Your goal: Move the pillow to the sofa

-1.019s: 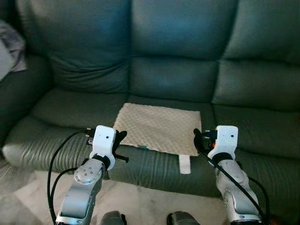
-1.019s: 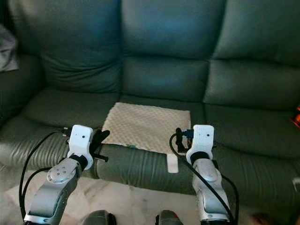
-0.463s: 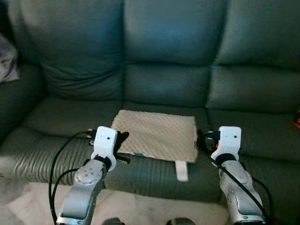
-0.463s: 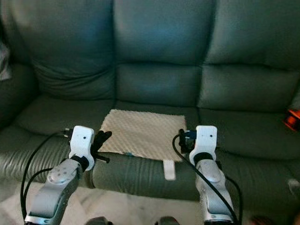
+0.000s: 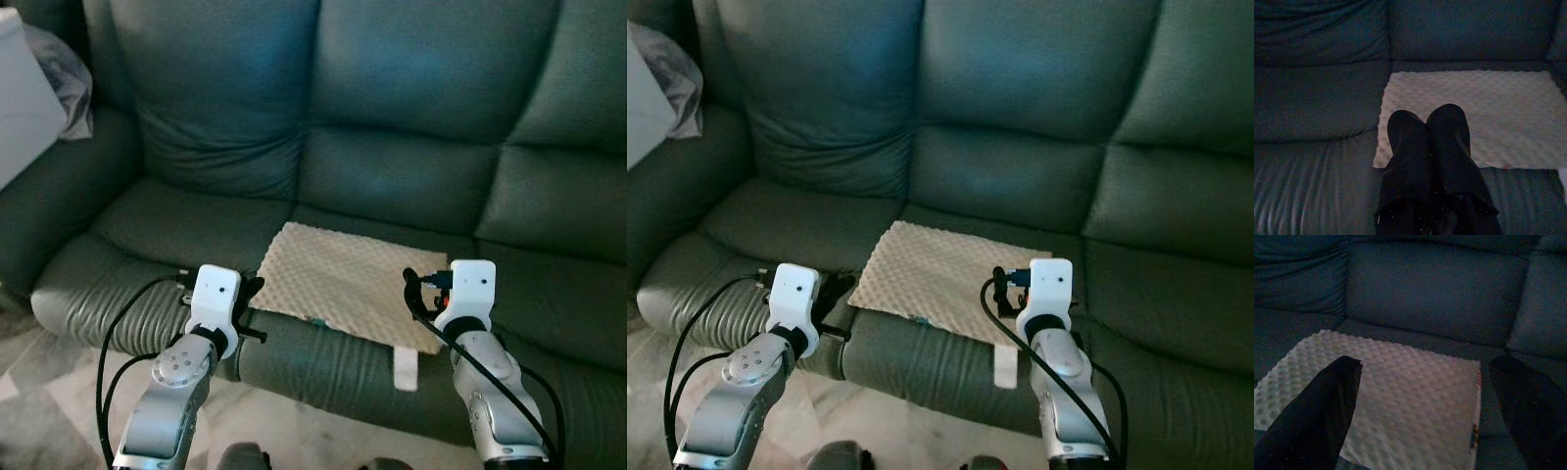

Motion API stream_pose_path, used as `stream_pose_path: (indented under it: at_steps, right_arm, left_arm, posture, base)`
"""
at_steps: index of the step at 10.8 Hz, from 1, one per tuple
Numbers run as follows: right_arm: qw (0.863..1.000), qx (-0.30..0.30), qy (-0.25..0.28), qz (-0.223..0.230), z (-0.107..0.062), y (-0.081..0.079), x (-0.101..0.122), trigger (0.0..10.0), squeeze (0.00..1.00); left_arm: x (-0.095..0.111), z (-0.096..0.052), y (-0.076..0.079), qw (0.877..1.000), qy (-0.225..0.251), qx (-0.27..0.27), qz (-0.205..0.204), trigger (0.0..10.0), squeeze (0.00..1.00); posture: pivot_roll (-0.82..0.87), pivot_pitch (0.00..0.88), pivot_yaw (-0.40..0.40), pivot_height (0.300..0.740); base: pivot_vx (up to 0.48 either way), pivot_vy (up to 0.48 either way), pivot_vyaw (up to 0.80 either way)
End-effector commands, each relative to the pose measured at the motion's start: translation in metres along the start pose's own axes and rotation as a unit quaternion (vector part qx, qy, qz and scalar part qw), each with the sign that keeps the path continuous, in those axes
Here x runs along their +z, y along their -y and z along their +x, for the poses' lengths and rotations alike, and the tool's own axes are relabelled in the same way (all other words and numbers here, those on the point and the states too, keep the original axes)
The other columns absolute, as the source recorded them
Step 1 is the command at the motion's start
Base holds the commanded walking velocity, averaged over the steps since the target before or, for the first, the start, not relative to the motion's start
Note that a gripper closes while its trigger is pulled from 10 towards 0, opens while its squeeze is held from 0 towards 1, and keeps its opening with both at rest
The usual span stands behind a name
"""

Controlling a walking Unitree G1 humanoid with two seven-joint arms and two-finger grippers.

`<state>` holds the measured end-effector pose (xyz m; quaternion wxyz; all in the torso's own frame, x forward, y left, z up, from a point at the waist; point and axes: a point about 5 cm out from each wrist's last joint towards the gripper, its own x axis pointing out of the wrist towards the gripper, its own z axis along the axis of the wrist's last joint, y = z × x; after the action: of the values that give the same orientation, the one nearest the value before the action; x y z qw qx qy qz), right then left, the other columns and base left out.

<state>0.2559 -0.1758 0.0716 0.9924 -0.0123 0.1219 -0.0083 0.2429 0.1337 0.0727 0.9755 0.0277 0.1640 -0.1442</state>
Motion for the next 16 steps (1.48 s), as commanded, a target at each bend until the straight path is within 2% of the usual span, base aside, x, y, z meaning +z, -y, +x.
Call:
stream_pose_path:
  at_steps: [1, 4, 10, 14, 16]
  right_arm:
    - [1.0, -0.008, -0.013, 0.001, -0.0014, 0.0016, -0.0046, 10.0, 0.0]
    - [0.999, -0.026, -0.034, 0.009, -0.0042, 0.0033, -0.0126, 10.0, 0.0]
    - [0.999, -0.02, -0.029, 0.015, -0.0055, 0.0001, -0.0112, 10.0, 0.0]
    - [0.999, -0.03, -0.022, 0.011, -0.0028, 0.0042, -0.0081, 10.0, 0.0]
    - [0.999, -0.033, -0.024, 0.015, -0.0019, 0.0042, -0.0087, 10.0, 0.0]
  left_arm:
    - [0.0001, -0.0011, 0.0014, 1.0, -0.005, -0.003, 0.006, 10.0, 0.0]
    - [-0.0004, -0.006, -0.0013, 1.0, -0.008, 0.002, 0.007, 10.0, 0.0]
    - [-0.0006, -0.0075, -0.0003, 1.0, -0.014, -0.001, 0.011, 10.0, 0.0]
    - [0.0005, -0.0073, 0.0005, 1.0, -0.012, -0.007, 0.015, 10.0, 0.0]
    - [0.0013, -0.0076, -0.0003, 1.0, -0.01, -0.01, 0.012, 10.0, 0.0]
  posture:
    - [-0.05, 0.053, 0.041, 0.74]
    - [-0.04, 0.071, 0.044, 0.731]
    - [-0.04, 0.081, 0.047, 0.616]
    - [-0.04, 0.078, 0.047, 0.611]
    - [-0.03, 0.078, 0.048, 0.611]
  base:
    - [0.0, 0.0, 0.0]
    - [0.0, 0.0, 0.0]
    - [0.0, 0.0, 0.0]
    - [0.0, 0.0, 0.0]
    - [0.0, 0.0, -0.65]
